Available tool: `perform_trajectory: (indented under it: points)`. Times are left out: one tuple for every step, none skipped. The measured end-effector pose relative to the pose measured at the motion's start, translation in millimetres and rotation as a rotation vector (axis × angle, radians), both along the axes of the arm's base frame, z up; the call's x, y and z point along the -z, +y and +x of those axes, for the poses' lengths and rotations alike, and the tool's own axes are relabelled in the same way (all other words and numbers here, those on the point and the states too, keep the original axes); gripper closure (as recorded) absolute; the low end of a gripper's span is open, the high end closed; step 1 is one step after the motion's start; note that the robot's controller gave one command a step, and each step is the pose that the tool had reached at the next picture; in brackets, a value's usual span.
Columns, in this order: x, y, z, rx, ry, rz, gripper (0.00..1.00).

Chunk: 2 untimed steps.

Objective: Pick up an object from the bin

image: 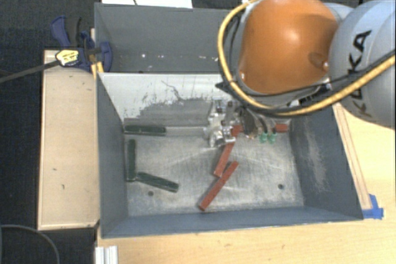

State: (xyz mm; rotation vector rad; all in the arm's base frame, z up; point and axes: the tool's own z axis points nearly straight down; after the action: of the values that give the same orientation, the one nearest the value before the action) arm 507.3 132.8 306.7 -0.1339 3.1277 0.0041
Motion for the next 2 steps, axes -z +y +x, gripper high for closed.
perform_trajectory:
  points:
    - [134.2,-16.5,-10.1,0.156,0.008,-0.001,0.0]
    - [137.8,-17.0,-10.9,0.161,0.01,-0.001,0.0]
